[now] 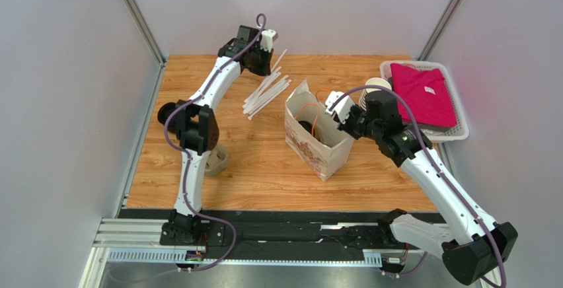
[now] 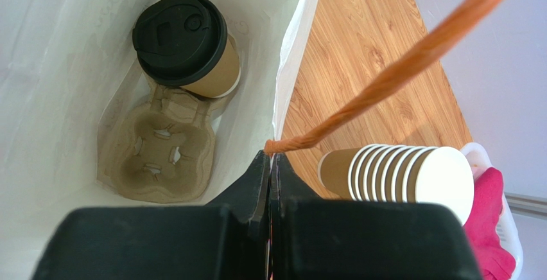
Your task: Pack the takeout coffee
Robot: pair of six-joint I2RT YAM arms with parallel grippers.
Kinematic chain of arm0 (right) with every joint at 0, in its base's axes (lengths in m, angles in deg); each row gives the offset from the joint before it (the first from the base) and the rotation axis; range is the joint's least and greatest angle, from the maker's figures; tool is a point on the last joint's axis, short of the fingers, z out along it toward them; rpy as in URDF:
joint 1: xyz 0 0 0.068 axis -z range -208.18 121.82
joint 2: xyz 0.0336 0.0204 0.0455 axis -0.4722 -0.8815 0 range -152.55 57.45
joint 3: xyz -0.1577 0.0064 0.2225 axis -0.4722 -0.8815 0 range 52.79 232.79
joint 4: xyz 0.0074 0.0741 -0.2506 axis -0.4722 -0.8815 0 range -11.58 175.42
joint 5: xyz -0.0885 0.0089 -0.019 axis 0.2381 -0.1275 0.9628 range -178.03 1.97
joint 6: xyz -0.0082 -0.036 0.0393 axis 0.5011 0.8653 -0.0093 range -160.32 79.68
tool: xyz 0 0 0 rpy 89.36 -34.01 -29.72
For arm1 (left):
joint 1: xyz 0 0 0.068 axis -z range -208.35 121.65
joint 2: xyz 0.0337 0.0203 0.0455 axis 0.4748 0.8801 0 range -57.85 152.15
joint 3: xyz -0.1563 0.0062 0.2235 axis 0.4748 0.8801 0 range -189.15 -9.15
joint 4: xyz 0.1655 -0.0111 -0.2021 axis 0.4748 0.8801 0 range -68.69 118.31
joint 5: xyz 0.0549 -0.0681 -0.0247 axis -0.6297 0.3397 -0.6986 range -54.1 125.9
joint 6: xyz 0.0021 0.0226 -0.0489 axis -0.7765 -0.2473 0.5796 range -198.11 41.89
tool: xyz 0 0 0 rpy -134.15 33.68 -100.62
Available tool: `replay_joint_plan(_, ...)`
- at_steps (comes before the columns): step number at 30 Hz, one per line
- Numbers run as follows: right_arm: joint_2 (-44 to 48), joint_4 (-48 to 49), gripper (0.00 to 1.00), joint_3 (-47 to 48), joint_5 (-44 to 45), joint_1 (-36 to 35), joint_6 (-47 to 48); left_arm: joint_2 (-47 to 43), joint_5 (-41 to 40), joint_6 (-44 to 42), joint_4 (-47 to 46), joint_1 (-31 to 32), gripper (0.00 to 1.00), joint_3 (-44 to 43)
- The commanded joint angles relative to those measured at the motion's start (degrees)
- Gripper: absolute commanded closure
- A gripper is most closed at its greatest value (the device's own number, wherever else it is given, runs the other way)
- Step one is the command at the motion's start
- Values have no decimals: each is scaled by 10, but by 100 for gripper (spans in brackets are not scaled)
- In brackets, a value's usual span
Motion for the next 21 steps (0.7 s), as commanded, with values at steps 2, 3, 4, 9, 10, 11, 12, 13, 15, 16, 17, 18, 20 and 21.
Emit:
replay_joint_plan(2, 0, 13, 100, 28, -53, 2, 9, -128, 86, 58, -70, -7, 100, 66)
replay_joint_plan(3, 0, 14, 100, 28, -62, 2, 9, -158, 97, 57, -74, -9, 100, 75)
replay_joint_plan(4, 0, 15, 100, 27, -72, 1, 11, -174, 102, 59, -76, -16, 100, 88)
replay_joint_plan(9, -14, 40, 100, 33, -119, 0, -3, -279, 175, 109, -74, -45, 100, 159)
replay_joint_plan(10, -20, 43, 100, 38, -120, 0, -8, -296, 186, 120, -88, -55, 100, 199)
replay_joint_plan(11, -26, 44, 100, 42, -123, 2, -12, -313, 195, 132, -100, -58, 100, 221)
replay_joint_plan(12, -37, 45, 100, 53, -124, -1, -19, -348, 214, 154, -115, -63, 100, 245)
replay_joint_plan(13, -43, 44, 100, 60, -124, 0, -23, -366, 222, 163, -145, -66, 100, 287)
replay_joint_plan(15, -49, 40, 99, 71, -132, 0, -27, -410, 235, 178, -165, -66, 100, 319)
replay_joint_plan(16, -52, 40, 95, 73, -135, 0, -27, -421, 239, 181, -181, -66, 100, 342)
replay_joint_plan(17, -53, 40, 93, 74, -143, 0, -28, -434, 239, 184, -182, -66, 100, 348)
replay_joint_plan(18, -55, 41, 90, 75, -145, 0, -28, -438, 238, 186, -179, -66, 100, 349)
replay_joint_plan(20, -58, 40, 78, 80, -144, 0, -31, -442, 236, 184, -168, -66, 100, 348)
replay_joint_plan(21, -60, 39, 72, 82, -141, 1, -33, -446, 233, 183, -165, -66, 100, 349)
